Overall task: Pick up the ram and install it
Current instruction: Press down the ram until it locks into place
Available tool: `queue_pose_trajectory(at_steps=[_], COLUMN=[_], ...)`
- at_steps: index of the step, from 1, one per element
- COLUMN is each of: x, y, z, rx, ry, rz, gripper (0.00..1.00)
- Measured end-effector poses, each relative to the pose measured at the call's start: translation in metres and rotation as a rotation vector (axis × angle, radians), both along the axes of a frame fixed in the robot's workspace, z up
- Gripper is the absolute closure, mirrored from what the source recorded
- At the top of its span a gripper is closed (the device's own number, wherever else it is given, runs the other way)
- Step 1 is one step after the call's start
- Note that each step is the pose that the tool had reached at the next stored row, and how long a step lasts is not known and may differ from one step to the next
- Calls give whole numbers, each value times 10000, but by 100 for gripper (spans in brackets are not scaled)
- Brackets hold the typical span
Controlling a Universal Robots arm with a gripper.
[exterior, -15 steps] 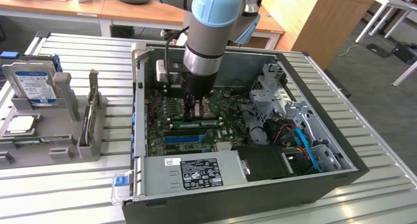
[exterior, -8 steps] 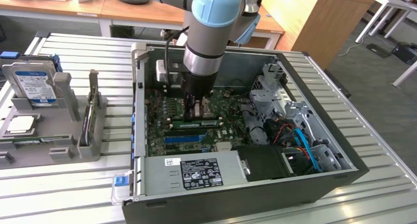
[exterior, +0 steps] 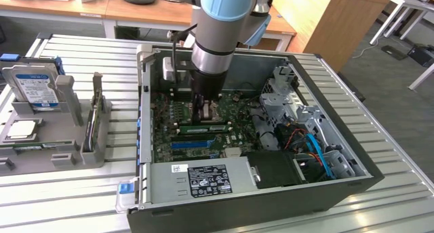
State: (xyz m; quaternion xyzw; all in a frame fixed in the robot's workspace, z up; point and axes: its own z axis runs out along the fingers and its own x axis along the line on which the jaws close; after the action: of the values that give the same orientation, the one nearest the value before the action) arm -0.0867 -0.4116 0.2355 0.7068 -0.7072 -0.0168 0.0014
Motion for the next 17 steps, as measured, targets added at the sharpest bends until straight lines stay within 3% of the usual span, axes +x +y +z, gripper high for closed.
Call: queue_pose_trajectory(at_steps=[9, 17], x=[0, 14], y=[0, 0], z=[130, 139], rx=[0, -2], ry=[0, 1], rz=[0, 2], gripper=[89, 89])
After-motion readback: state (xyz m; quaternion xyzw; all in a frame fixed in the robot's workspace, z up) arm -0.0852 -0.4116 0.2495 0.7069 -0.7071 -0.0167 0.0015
